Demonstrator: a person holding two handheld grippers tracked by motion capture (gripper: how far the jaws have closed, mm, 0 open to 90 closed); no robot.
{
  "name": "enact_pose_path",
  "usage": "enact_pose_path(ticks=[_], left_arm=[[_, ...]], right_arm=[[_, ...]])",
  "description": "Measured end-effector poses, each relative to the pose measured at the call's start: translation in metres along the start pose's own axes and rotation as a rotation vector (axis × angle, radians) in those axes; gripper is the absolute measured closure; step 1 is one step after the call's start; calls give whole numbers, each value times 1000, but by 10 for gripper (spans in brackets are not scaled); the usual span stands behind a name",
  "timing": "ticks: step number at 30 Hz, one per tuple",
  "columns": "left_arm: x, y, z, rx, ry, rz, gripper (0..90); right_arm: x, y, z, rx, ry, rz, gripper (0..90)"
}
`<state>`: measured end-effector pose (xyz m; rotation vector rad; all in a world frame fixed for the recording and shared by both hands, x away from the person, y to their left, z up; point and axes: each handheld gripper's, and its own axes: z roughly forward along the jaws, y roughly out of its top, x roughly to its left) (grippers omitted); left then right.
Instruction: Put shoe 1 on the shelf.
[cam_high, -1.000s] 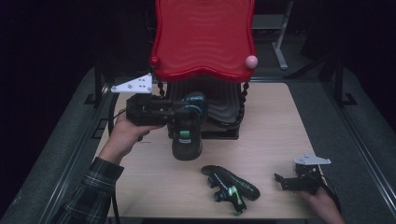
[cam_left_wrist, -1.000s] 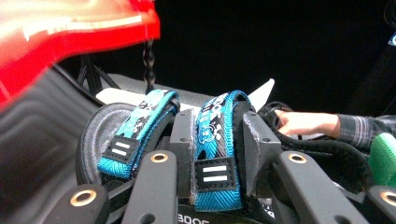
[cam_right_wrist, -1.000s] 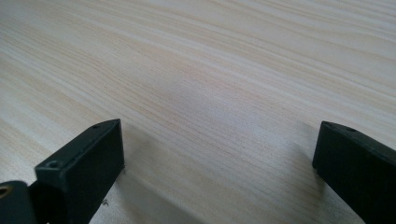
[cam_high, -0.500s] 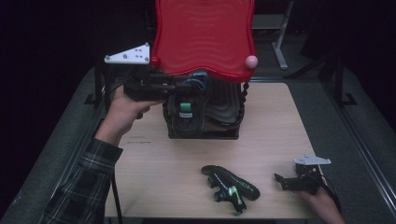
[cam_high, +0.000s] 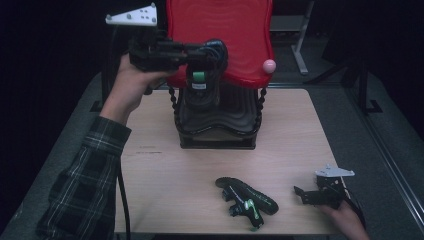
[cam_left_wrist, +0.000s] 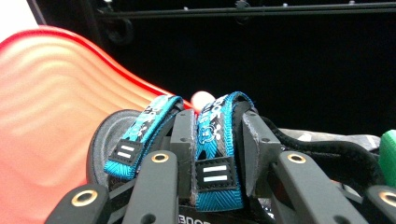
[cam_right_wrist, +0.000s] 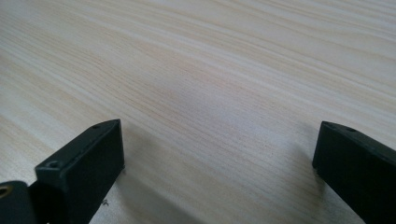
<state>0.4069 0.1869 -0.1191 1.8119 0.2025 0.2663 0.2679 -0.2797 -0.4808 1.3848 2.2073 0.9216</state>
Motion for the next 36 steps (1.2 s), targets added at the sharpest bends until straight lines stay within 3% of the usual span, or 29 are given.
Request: enact_pose_path(ticks=[11, 13, 20, 26, 33, 36], left_arm=[[57, 30, 7, -4, 97, 68, 689], [62, 32, 8, -2, 103, 75, 689], [94, 38, 29, 5, 142, 110, 688], [103, 27, 43, 44, 152, 117, 688], [98, 12, 47, 43, 102, 110, 686], [97, 10, 47, 37, 101, 110, 686]], right_arm=[[0, 0, 0, -1, 0, 0, 15], [0, 0, 0, -1, 1, -1, 15], [0, 0, 0, -2, 1, -2, 15], [0, 0, 0, -2, 2, -3, 15], [1, -1, 0, -1, 4, -5, 15], [1, -1, -1, -1, 4, -5, 15]])
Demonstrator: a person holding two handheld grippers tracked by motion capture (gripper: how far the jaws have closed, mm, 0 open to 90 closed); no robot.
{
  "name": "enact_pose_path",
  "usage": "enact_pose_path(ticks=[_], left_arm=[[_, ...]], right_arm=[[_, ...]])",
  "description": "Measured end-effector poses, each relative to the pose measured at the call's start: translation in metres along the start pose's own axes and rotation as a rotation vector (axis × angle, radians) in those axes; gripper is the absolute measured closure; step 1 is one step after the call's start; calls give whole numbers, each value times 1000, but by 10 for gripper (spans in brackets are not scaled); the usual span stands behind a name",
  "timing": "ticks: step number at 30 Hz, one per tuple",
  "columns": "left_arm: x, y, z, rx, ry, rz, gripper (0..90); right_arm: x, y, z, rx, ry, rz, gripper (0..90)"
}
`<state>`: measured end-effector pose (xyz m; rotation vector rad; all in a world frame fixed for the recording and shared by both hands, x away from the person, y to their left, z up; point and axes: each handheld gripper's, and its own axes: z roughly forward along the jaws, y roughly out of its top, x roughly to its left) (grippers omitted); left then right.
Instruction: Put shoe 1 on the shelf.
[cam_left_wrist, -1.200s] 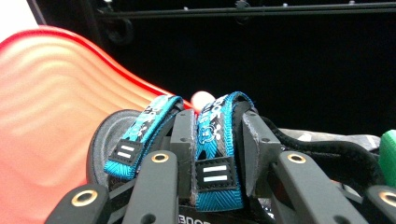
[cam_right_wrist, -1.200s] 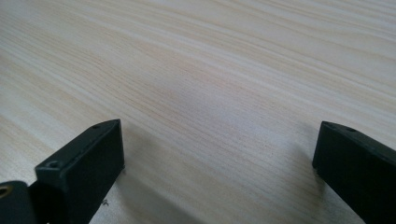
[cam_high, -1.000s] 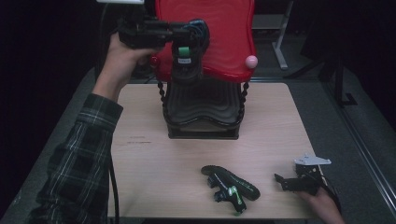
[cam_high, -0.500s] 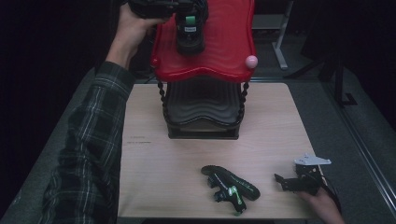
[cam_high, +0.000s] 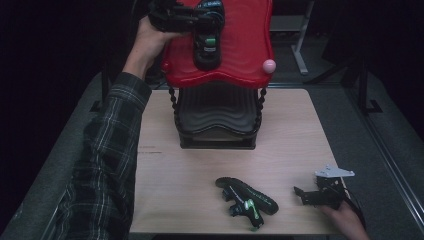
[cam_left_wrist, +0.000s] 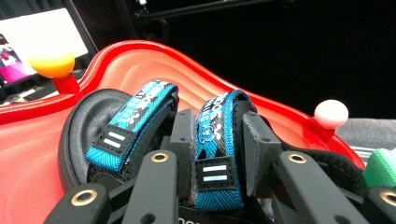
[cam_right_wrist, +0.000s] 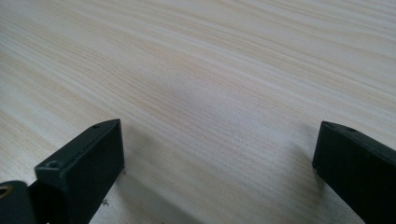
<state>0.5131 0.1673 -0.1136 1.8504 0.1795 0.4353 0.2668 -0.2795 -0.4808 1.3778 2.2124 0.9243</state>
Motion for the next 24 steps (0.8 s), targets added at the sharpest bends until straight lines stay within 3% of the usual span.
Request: enact_pose_path(ticks=[3, 6, 9, 13, 21, 24], left_arm=[[-1, -1, 1, -3, 3, -17, 648], [-3, 0, -1, 5, 26, -36, 477], [-4, 3, -6, 3, 24, -64, 359], [-7, 3, -13, 35, 31, -78, 191], [-25, -3, -41, 39, 53, -88, 9], [-35, -7, -54, 47, 55, -95, 0]], right_arm=[[0, 0, 0, 0, 0, 0, 15], [0, 0, 0, 1, 0, 1, 15], [0, 0, 0, 2, 0, 1, 15], [0, 0, 0, 1, 0, 2, 15], [0, 0, 0, 1, 0, 2, 15], [1, 0, 0, 2, -2, 2, 15]])
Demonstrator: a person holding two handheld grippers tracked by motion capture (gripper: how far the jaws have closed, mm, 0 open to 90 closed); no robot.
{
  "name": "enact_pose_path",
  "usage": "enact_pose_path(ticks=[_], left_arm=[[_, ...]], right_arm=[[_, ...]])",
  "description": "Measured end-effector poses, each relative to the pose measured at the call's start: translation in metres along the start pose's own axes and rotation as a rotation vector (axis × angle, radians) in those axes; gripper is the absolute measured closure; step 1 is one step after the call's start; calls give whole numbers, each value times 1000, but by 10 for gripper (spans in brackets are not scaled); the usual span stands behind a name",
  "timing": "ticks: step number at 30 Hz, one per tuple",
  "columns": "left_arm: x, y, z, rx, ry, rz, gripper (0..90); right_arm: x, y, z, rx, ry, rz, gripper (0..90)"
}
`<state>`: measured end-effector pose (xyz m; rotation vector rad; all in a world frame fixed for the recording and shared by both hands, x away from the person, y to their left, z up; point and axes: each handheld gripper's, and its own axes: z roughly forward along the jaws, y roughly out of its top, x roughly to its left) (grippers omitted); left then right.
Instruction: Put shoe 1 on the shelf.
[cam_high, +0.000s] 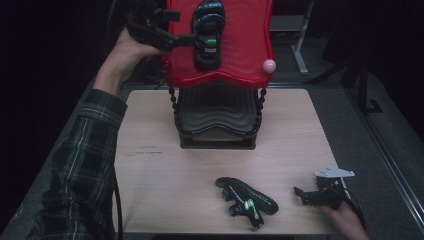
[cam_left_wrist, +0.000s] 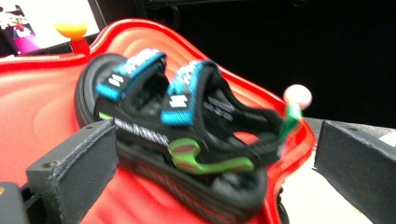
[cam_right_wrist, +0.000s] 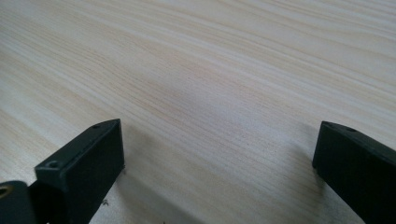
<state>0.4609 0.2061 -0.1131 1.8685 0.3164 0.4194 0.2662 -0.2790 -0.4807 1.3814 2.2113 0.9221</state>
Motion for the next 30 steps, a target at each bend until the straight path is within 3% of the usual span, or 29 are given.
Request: enact_pose_path(ticks=[6, 12, 16, 20, 25, 26, 30], left_arm=[[-14, -11, -21, 3, 6, 3, 0], [-41, -30, -47, 26, 11, 22, 0], [-49, -42, -54, 33, 19, 15, 0], [-60, -60, -65, 32, 29, 8, 0], [-77, -94, -75, 43, 50, -15, 0], [-77, -94, -75, 43, 50, -15, 0], [-86, -125, -80, 64, 83, -37, 0]], right_arm=[[0, 0, 0, 0, -1, 0, 15], [1, 0, 0, 0, -3, 1, 15], [1, -1, -1, 0, -4, 2, 15], [1, -1, -1, 1, -5, 3, 15], [1, -1, -1, -2, -8, 7, 15], [1, -1, -1, -2, -8, 7, 15], [0, -1, -1, 0, -29, 30, 15]])
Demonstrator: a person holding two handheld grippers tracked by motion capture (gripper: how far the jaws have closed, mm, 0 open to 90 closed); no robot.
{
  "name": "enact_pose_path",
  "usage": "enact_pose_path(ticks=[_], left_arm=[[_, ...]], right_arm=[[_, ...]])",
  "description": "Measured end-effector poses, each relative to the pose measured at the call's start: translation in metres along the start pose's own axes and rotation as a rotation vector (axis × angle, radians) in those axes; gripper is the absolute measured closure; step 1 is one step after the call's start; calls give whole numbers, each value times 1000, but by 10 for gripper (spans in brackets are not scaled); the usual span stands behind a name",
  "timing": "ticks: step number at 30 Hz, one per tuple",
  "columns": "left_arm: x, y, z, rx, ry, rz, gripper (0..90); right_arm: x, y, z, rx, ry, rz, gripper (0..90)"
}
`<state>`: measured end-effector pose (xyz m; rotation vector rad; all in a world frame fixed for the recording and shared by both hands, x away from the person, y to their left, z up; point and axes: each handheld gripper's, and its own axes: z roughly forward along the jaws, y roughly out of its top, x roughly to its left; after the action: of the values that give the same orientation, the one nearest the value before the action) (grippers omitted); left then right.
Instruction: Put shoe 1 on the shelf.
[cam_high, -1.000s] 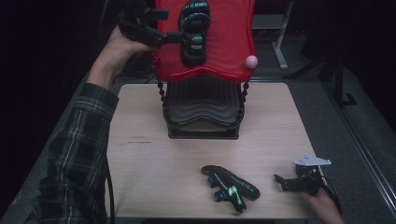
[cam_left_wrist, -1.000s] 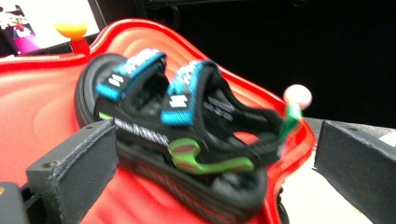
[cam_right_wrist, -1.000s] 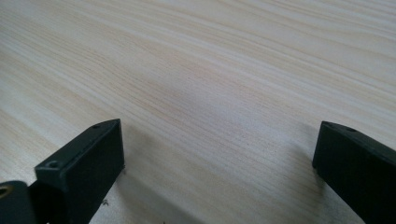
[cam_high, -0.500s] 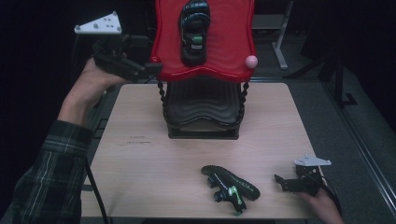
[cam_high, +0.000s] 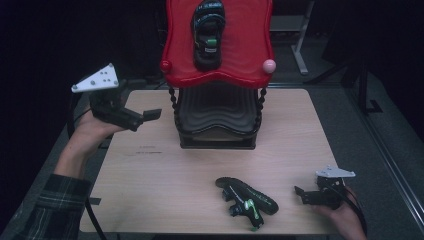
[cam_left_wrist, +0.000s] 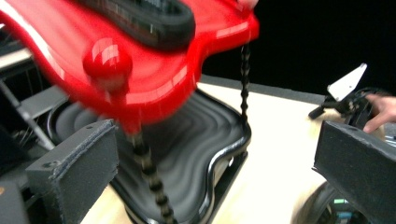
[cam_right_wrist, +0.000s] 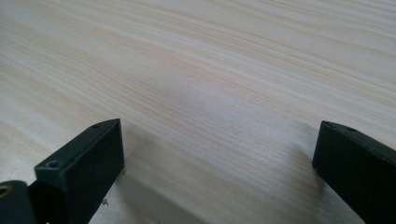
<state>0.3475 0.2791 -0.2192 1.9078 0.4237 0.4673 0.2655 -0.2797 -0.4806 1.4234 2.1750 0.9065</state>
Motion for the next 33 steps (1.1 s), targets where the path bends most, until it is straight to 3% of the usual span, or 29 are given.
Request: enact_pose_path(ticks=[2, 5, 6, 7, 9, 10, 11, 18, 22, 24, 30, 33], left_arm=[[-1, -5, 0, 8, 6, -2, 0], [-8, -32, 2, 52, 31, -8, 0], [-8, -32, 2, 52, 31, -8, 0], [-12, -46, 4, 68, 36, -19, 0], [-16, -61, 5, 88, 48, -31, 0], [-16, -61, 5, 88, 48, -31, 0], [-21, -77, 7, 98, 55, -51, 0], [-36, -128, 10, 142, 92, -95, 0], [-39, -143, 10, 161, 110, -100, 0], [-42, -158, 11, 171, 118, -118, 0], [-50, -182, 20, 268, 121, -112, 0], [-53, -193, 27, 292, 127, -137, 0]], right_arm=[[0, 0, 0, -2, -8, 6, 15], [-1, 0, 0, -1, -13, 9, 15], [-1, 0, 0, -1, -13, 9, 15], [-1, 0, 0, -2, -21, 17, 15], [-1, 0, 0, -1, -22, 17, 15], [-1, 0, 0, -1, -22, 16, 15], [-1, 0, 0, -1, -22, 17, 15], [0, 0, 0, -1, -44, 41, 14], [0, 0, 0, -1, -50, 48, 14], [1, 0, 1, -2, -60, 58, 15], [3, 1, 1, -2, -83, 80, 15], [4, 1, 1, -3, -87, 86, 15]])
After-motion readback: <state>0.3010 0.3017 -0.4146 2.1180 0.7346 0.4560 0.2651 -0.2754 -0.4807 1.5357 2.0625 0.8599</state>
